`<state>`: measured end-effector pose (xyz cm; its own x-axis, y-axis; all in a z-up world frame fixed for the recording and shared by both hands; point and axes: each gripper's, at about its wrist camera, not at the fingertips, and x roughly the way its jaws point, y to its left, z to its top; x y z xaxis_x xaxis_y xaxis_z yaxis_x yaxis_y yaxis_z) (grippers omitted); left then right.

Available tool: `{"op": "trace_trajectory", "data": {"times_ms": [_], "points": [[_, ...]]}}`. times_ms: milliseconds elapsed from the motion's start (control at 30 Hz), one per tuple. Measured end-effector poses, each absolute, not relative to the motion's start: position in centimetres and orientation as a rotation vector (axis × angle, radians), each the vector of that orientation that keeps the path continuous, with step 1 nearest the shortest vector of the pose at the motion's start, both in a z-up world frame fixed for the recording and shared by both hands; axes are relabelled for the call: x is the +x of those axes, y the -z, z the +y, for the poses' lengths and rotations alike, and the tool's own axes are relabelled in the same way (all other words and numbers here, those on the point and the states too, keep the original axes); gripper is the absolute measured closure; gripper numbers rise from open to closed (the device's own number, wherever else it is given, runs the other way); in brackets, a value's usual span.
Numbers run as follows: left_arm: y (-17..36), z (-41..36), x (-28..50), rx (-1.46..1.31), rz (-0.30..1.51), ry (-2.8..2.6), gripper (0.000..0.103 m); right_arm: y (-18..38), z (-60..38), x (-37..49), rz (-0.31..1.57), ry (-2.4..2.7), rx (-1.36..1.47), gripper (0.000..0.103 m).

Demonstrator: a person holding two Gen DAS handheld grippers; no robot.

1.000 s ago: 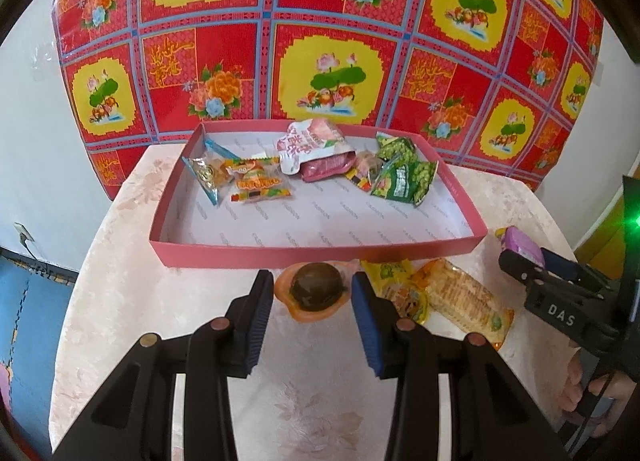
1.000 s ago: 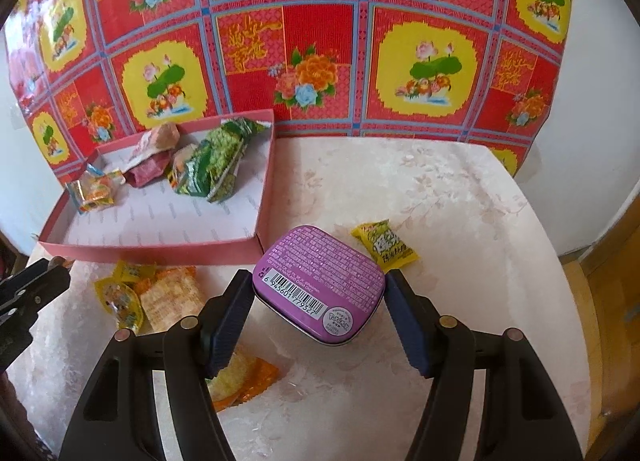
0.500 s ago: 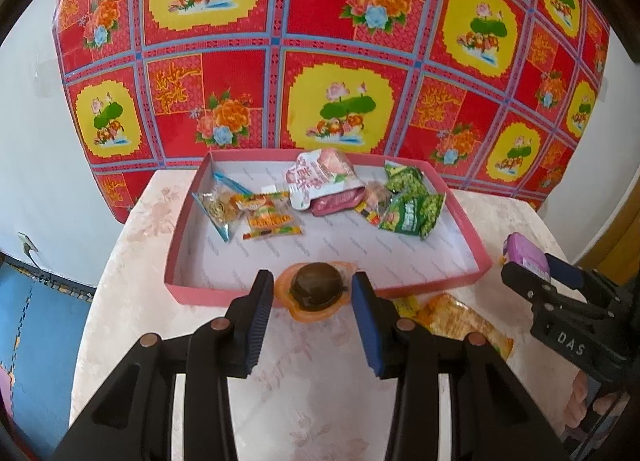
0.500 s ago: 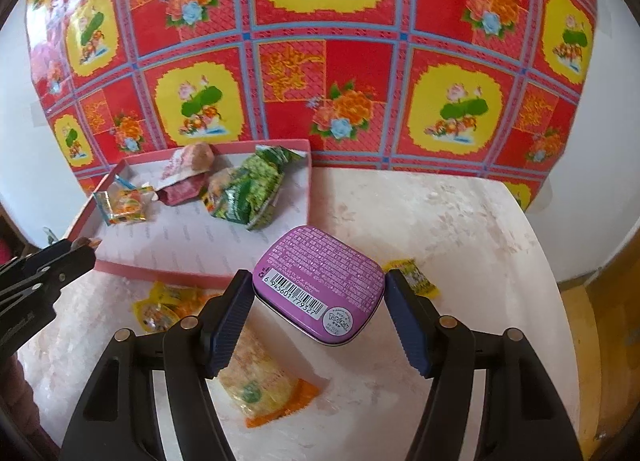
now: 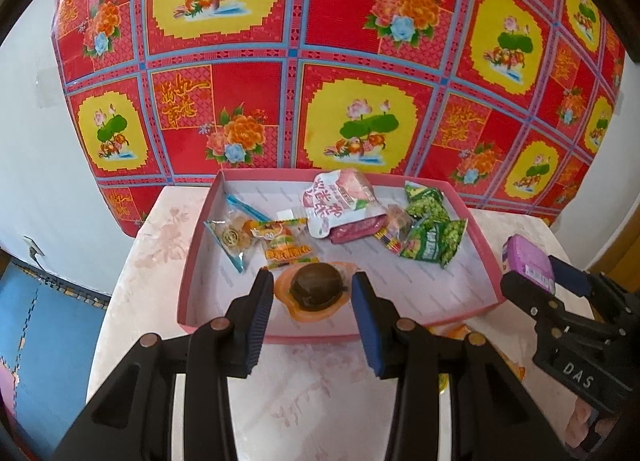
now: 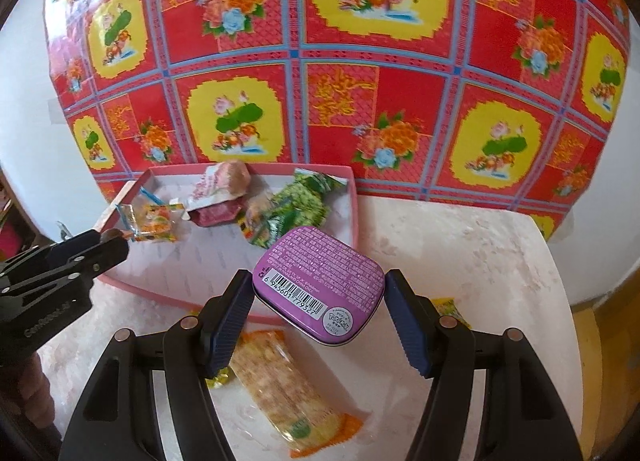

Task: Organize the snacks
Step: 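Lift the brown candy with the left gripper while the right gripper carries the purple tin over the box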

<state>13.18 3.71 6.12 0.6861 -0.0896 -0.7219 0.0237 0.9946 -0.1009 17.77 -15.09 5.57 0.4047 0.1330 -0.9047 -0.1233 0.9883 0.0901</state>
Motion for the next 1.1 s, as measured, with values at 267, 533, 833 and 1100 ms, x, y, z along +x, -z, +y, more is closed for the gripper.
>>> {"op": "trace_trajectory", "data": {"times_ms": [267, 533, 833, 1100], "points": [[-5.5, 4.0, 14.6, -0.077, 0.825, 0.047, 0.061, -5.0, -13.8, 18.8, 1.143, -0.185, 0.01, 0.035], [-4.3, 4.3, 16.3, -0.077, 0.843, 0.03, 0.061, -3.7, -13.3, 20.0, 1.165, -0.199, 0.021, 0.035], [-2.5, 4.7, 17.8, -0.089, 0.874, 0.012, 0.061, -2.3, -12.6, 21.0, 1.179, -0.226, 0.028, 0.035], [-2.0, 4.7, 18.9, -0.078, 0.857, -0.001, 0.06, -0.8, -12.3, 21.8, 1.195, -0.24, 0.041, 0.035]]}}
